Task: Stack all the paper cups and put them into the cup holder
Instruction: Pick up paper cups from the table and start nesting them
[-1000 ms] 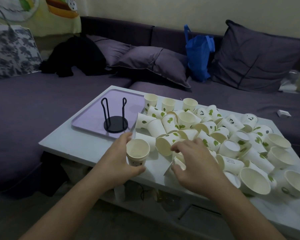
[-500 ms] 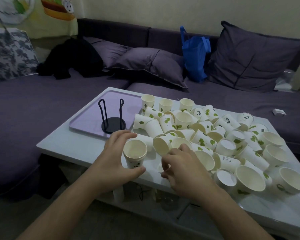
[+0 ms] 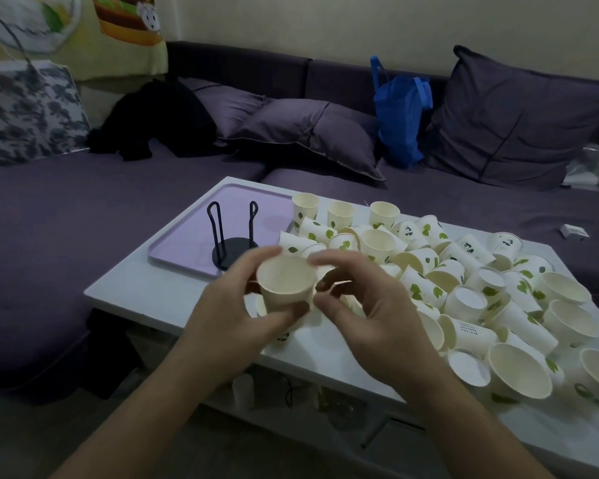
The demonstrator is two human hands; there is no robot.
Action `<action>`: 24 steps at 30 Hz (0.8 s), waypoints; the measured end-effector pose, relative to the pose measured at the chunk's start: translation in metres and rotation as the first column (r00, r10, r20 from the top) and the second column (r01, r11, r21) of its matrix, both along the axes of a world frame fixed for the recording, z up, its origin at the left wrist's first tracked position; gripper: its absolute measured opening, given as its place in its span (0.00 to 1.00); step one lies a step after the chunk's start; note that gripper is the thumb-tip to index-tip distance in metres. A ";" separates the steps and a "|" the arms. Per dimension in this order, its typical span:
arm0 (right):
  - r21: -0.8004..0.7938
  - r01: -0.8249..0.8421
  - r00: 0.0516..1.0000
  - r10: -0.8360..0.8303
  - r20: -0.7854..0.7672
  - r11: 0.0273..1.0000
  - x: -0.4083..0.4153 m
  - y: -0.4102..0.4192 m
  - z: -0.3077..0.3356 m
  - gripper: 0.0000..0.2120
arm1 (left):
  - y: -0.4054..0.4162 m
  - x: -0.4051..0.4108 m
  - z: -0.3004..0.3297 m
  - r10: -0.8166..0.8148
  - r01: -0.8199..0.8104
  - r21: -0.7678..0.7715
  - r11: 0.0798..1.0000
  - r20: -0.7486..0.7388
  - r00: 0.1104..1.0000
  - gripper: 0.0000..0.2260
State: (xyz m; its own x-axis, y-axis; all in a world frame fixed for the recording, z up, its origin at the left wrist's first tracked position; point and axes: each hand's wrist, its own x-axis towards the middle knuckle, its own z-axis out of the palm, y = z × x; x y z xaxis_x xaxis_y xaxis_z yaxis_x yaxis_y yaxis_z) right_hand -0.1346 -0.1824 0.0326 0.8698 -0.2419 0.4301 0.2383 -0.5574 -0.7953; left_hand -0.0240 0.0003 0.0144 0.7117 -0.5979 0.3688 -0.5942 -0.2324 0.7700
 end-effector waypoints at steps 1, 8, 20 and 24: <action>0.020 0.049 0.999 -0.049 -0.011 0.999 0.004 -0.002 0.001 0.21 | 0.002 0.005 0.002 0.041 -0.041 -0.036 0.999 -0.013 0.999 0.38; -0.550 0.049 0.939 -0.227 -0.260 0.834 0.055 -0.023 -0.011 0.32 | 0.001 0.026 -0.010 0.061 -0.059 0.023 0.998 -0.091 0.994 0.35; -0.789 -0.224 0.878 -0.233 -0.419 0.573 0.119 -0.030 -0.058 0.32 | -0.005 0.033 -0.029 0.065 -0.057 0.190 0.980 -0.038 0.997 0.34; -0.834 -0.211 0.875 -0.283 -0.394 0.509 0.129 -0.022 -0.072 0.30 | -0.003 0.036 -0.031 0.060 -0.034 0.264 0.964 -0.091 0.994 0.37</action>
State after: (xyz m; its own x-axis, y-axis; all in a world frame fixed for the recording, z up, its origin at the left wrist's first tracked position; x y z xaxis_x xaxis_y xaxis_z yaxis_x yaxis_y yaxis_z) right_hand -0.0060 -0.2046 -0.0389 0.9995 -0.0195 0.0249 -0.0210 -0.9977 0.0647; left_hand 0.0123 -0.0030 -0.0166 0.7660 -0.6293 0.1312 -0.5028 -0.4593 0.7323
